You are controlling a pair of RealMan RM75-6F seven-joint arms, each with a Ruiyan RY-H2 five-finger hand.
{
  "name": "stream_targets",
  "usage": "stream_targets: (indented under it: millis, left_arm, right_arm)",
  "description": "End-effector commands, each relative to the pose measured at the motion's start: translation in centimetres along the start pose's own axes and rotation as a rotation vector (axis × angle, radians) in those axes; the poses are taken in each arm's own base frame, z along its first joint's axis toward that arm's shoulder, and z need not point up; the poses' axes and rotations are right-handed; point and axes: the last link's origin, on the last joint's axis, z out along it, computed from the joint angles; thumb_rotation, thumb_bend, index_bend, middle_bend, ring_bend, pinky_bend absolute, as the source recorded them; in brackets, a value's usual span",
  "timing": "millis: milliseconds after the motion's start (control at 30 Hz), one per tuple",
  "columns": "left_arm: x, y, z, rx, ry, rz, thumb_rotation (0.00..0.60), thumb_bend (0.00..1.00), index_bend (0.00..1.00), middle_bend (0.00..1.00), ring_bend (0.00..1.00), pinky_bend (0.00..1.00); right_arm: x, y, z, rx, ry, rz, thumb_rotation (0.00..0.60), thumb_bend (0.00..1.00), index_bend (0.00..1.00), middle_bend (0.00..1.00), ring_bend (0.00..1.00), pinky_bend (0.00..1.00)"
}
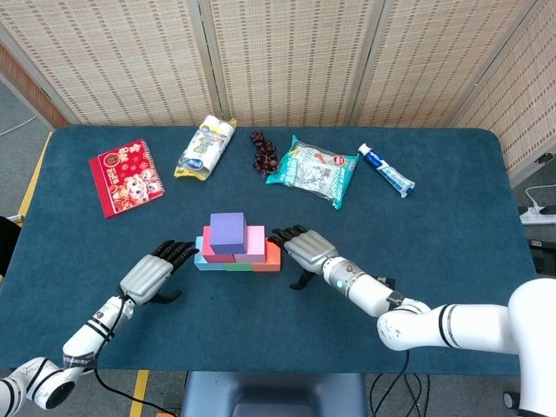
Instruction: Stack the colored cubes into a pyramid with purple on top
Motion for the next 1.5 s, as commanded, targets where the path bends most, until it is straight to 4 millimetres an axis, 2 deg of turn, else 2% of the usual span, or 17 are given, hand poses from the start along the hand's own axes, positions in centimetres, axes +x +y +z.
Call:
stream_targets:
  millis: [33,633,1500]
  left_arm:
    - [0.0,0.1,0.1,-0.006,-0.001,0.005,0.6,0.34,0.07,0.0,0.0,0.01]
    - [0.0,0.6,1.0,-0.025,-0.019,0.028,0.6,0.34,0.07,0.0,0.0,0.01]
    - [0.1,0.6,1.5,-0.032,-0.036,0.053,0.6,0.34,0.07,0.0,0.0,0.01]
  right_arm:
    - [0.0,-0.1,0.0,0.0,0.001,0.001,0.6,0.3,0.0,0.0,0.0,0.0]
    - [-0.3,-0.7,0.7,0.007,0.0,0.002,0.6,0.3,0.0,0.0,0.0,0.0]
    - [-0.6,-0.6,0.5,-0.001,0.001,-0.006,0.6,0.3,0.0,0.0,0.0,0.0]
